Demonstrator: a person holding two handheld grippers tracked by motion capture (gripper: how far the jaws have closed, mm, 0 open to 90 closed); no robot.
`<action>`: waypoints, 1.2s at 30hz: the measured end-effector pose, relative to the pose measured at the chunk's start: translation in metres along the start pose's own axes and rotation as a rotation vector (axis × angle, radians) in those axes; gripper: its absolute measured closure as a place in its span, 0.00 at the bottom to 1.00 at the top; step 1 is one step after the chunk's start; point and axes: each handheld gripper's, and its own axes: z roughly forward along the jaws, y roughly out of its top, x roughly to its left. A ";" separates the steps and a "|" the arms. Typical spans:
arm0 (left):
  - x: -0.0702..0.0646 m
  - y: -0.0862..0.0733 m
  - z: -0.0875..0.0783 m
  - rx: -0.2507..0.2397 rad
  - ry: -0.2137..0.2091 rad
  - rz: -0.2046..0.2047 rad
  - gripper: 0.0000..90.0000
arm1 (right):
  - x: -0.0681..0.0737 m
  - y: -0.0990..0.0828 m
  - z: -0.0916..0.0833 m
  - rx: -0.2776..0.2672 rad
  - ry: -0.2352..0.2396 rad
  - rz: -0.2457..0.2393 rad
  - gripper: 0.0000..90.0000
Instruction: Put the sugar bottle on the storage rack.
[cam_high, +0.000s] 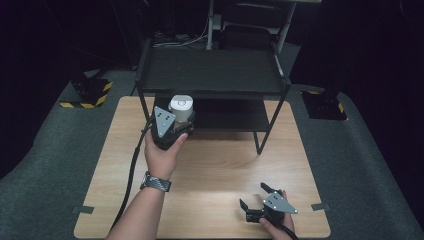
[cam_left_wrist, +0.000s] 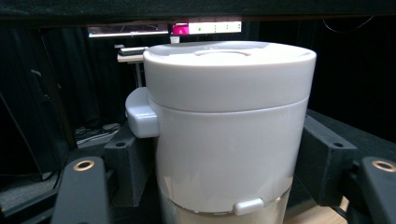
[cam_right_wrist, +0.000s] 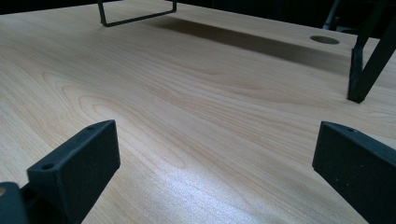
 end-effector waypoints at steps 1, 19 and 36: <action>0.000 0.000 0.002 0.001 0.003 0.000 0.33 | 0.000 0.000 0.000 0.000 0.000 0.000 0.01; 0.008 -0.008 0.029 -0.043 0.061 -0.028 0.33 | -0.002 -0.001 -0.001 -0.009 0.005 0.006 0.01; 0.006 -0.017 0.053 -0.056 0.100 -0.021 0.33 | -0.003 -0.003 -0.001 -0.015 0.012 0.010 0.01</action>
